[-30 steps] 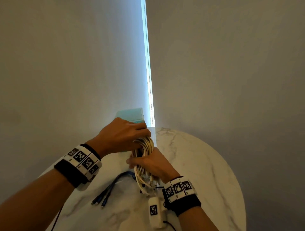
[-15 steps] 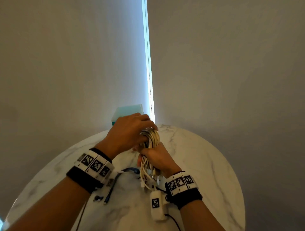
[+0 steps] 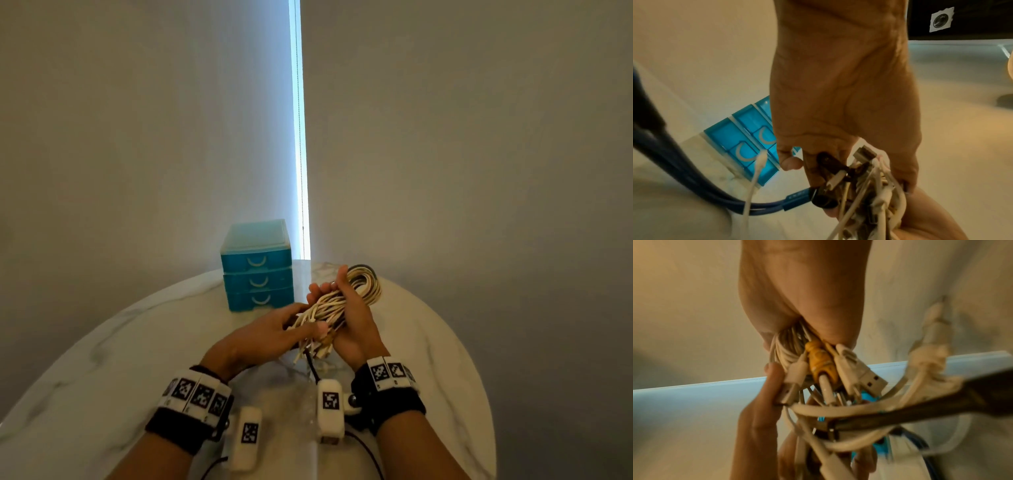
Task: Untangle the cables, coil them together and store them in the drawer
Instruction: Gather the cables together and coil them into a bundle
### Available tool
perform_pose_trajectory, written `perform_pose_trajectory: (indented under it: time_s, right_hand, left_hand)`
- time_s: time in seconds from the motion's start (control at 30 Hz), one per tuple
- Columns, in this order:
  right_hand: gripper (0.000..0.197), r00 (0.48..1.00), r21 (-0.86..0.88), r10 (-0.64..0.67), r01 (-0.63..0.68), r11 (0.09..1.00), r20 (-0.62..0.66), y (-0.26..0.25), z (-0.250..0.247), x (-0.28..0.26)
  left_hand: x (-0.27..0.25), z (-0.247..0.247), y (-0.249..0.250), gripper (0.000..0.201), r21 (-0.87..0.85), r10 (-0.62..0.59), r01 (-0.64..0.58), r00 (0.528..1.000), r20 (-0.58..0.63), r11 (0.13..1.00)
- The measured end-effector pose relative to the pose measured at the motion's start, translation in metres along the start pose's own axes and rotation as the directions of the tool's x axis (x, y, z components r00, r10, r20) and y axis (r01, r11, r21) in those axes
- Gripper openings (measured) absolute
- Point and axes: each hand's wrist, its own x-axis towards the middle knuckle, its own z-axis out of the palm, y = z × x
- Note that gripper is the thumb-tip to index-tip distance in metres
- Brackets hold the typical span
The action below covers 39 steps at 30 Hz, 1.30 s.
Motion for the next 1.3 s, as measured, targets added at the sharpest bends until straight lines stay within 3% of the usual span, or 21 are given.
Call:
perform_pose_trajectory:
  time_s: [0.2, 0.27, 0.43, 0.53, 0.6, 0.7, 0.83, 0.93, 1.0, 1.07, 1.17, 1.2, 1.3]
  right_hand:
    - [0.026, 0.992, -0.306, 0.015, 0.024, 0.952, 0.127, 0.0, -0.002, -0.003]
    - [0.02, 0.988, -0.368, -0.002, 0.058, 0.928, 0.152, 0.001, -0.002, -0.004]
    - [0.027, 0.97, -0.532, -0.157, 0.234, 0.814, 0.187, 0.009, 0.0, -0.001]
    - [0.016, 0.944, -0.5, -0.255, 0.327, 0.802, 0.209, 0.011, 0.009, -0.008]
    - [0.017, 0.931, -0.433, -0.288, 0.361, 0.826, 0.226, 0.008, 0.013, -0.012]
    - [0.029, 0.915, -0.386, -0.308, 0.391, 0.835, 0.26, 0.002, 0.013, -0.016]
    - [0.013, 0.927, -0.358, -0.29, 0.362, 0.861, 0.238, 0.002, 0.01, -0.012]
    - [0.011, 0.93, -0.335, -0.281, 0.35, 0.875, 0.237, 0.001, 0.011, -0.011]
    - [0.024, 0.928, -0.309, -0.293, 0.355, 0.882, 0.23, -0.002, 0.009, -0.012]
    - [0.027, 0.922, -0.296, -0.314, 0.372, 0.88, 0.225, -0.007, 0.007, -0.014]
    - [0.033, 0.903, -0.34, -0.348, 0.419, 0.842, 0.251, -0.014, 0.007, -0.021]
    - [0.028, 0.9, -0.37, -0.354, 0.429, 0.824, 0.256, -0.015, 0.01, -0.023]
    - [0.02, 0.915, -0.385, -0.32, 0.395, 0.834, 0.245, -0.009, 0.017, -0.026]
  left_hand:
    - [-0.007, -0.007, -0.019, 0.026, 0.174, 0.049, -0.029, 0.992, -0.114, 0.984]
    - [-0.011, -0.01, -0.024, 0.022, 0.233, 0.06, -0.019, 0.983, -0.171, 0.972]
    - [-0.017, -0.026, -0.04, 0.019, 0.406, 0.109, 0.061, 0.917, -0.384, 0.912]
    - [-0.02, -0.03, -0.038, 0.015, 0.287, 0.095, 0.001, 0.943, -0.32, 0.958]
    - [-0.022, -0.029, -0.034, 0.025, 0.156, 0.104, -0.066, 0.963, -0.25, 0.986]
    - [-0.021, -0.025, -0.03, 0.045, 0.13, 0.162, -0.131, 0.948, -0.272, 0.983]
    - [-0.017, -0.019, -0.024, 0.077, 0.037, 0.033, -0.022, 0.943, -0.332, 0.999]
    - [-0.019, -0.022, -0.029, 0.067, 0.002, -0.006, 0.007, 0.975, -0.22, 1.0]
    - [-0.02, -0.024, -0.035, 0.05, 0.076, 0.01, 0.001, 0.99, -0.143, 0.997]
    - [-0.02, -0.025, -0.032, 0.042, 0.116, 0.006, 0.014, 0.985, -0.171, 0.993]
    - [-0.015, -0.022, -0.01, 0.078, -0.08, 0.028, -0.05, 0.969, -0.246, 0.996]
    - [-0.01, -0.021, -0.001, 0.09, -0.057, 0.066, -0.081, 0.972, -0.224, 0.995]
    - [0.007, -0.015, 0.01, 0.107, 0.038, 0.08, -0.08, 0.997, -0.001, 0.996]
